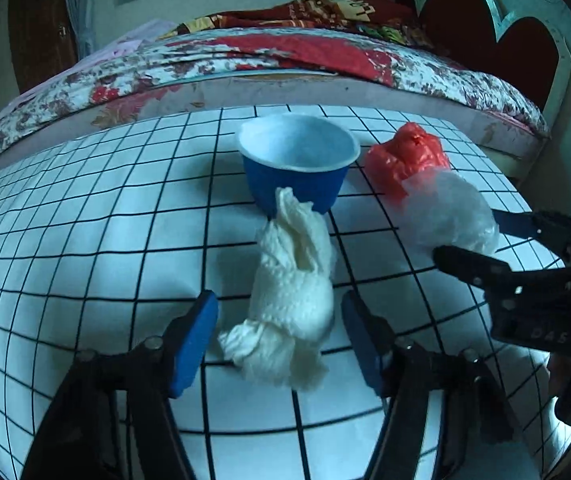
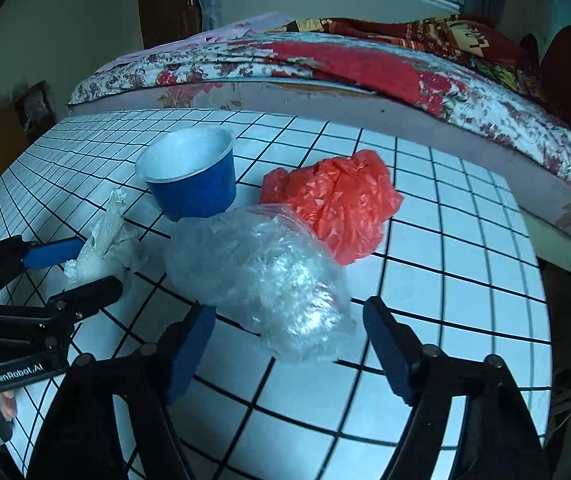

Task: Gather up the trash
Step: 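Grasp the white tissue with the left gripper while the right grasps the clear plastic bag, then carry white tissue and clear plastic bag toward the black bin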

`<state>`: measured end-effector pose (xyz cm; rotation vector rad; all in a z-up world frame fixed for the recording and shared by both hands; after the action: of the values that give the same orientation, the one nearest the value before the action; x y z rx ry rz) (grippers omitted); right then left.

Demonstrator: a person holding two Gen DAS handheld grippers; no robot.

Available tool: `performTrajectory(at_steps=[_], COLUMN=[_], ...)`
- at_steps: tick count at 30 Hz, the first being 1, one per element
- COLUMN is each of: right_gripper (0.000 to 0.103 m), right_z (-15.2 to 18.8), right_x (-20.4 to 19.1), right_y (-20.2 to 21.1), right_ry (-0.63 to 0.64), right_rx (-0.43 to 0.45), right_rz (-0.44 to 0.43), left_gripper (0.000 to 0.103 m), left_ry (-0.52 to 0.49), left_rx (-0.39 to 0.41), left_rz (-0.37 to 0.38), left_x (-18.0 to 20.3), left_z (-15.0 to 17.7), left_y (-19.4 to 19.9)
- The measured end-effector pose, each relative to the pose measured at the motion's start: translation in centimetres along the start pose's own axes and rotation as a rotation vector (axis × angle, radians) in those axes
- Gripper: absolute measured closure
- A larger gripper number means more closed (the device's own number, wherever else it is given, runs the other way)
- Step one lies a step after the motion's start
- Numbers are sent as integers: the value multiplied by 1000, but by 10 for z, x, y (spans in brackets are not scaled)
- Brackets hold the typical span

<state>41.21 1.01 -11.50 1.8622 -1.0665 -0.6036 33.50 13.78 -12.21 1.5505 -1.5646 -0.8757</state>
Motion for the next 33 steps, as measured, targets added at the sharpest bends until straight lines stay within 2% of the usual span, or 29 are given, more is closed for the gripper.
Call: performTrajectory(at_steps=[1, 3, 4, 5, 6, 11, 19, 25, 33], right_gripper=[33, 37, 41, 48, 49, 54, 54, 54, 54], right_z=[0, 0, 0, 1, 2, 9, 24, 38, 76], right_x=[-1, -2, -2, -3, -3, -8, -12, -19, -19], right_y=[-1, 0, 1, 2, 3, 7, 26, 59, 121], right_ry=[0, -4, -5, -6, -8, 2, -28, -32, -68], right_rx=[1, 9, 11, 11, 8, 3, 24, 68, 147], right_rz=[-2, -8, -10, -12, -12, -13, -33, -45, -63], left_gripper=[40, 54, 57, 65, 66, 68, 69, 69, 69], left_ry=[-1, 3, 3, 1, 4, -14, -20, -48, -111], left_rx=[-4, -20, -19, -14, -10, 12, 31, 66, 126], left_rz=[6, 23, 29, 33, 38, 20, -7, -26, -56], left_x=[0, -2, -3, -3, -4, -2, -1, 5, 19], left_z=[-1, -2, -2, 0, 1, 8, 16, 30, 58], left_y=[-2, -8, -8, -7, -5, 6, 26, 51, 100])
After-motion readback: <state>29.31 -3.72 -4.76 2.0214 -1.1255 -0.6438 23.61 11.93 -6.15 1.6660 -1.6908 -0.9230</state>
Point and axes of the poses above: each gripper's, at about its wrist camera, not at the fingertips, and y roughly against the way its jaws point, x to its right, z to its underside, the point moved 1 cm from there along -y, roughly the way its jaws point, and after that the axes turned 11 degrees about -x, right-handed, at the moved point
